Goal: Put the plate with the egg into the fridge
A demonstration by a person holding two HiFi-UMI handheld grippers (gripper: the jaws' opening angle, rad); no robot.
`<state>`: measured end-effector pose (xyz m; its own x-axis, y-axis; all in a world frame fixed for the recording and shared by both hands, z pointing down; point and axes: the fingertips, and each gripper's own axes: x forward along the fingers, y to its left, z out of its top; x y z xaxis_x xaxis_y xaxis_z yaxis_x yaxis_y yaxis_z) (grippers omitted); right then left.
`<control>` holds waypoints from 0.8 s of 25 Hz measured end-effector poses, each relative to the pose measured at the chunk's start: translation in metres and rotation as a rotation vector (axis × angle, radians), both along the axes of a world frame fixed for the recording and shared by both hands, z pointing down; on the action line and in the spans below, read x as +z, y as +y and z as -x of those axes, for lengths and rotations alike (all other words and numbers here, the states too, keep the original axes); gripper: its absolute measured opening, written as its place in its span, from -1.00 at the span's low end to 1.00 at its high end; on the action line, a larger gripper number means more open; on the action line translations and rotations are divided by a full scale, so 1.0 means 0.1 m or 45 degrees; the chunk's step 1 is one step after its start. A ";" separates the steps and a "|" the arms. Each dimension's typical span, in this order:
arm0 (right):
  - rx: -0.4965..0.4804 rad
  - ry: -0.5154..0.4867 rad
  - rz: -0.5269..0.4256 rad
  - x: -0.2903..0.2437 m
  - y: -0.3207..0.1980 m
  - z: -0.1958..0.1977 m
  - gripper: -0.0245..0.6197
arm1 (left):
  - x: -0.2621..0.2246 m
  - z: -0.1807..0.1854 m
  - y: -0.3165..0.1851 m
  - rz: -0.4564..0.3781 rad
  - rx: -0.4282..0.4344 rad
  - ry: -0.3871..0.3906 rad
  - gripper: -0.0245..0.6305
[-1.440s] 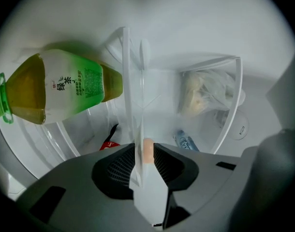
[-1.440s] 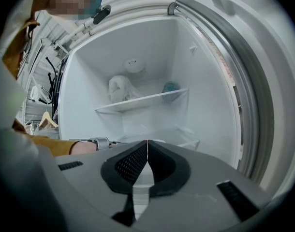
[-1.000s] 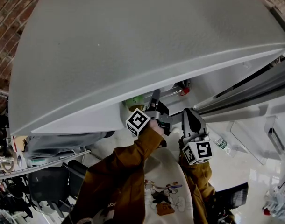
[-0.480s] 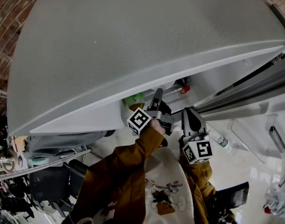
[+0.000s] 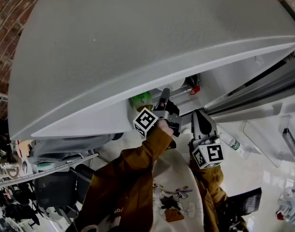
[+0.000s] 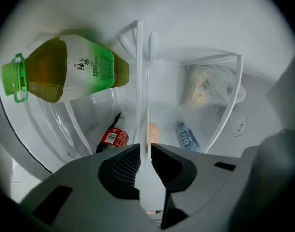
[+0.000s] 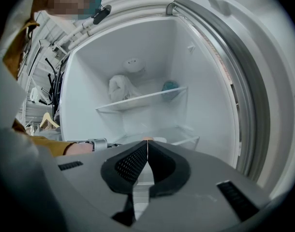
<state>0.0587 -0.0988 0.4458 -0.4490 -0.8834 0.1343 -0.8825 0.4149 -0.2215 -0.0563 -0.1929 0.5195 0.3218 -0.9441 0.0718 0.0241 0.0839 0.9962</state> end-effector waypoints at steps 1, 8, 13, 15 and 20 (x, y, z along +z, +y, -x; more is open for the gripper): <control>-0.001 0.001 0.000 0.00 0.00 0.00 -0.90 | 0.00 0.01 0.00 0.001 -0.003 -0.002 -0.72; -0.016 0.001 0.002 0.00 0.00 0.02 -0.90 | 0.00 0.02 -0.02 0.004 0.000 0.008 -0.86; -0.028 0.007 0.008 0.02 -0.02 0.04 -0.90 | 0.01 0.02 -0.02 0.005 0.000 0.016 -0.86; -0.056 0.003 0.022 0.06 -0.04 0.07 -0.90 | 0.01 0.02 -0.01 0.007 0.002 0.018 -0.86; -0.085 -0.022 0.097 0.25 -0.25 0.08 -0.90 | 0.00 0.02 -0.02 0.006 0.004 0.016 -0.86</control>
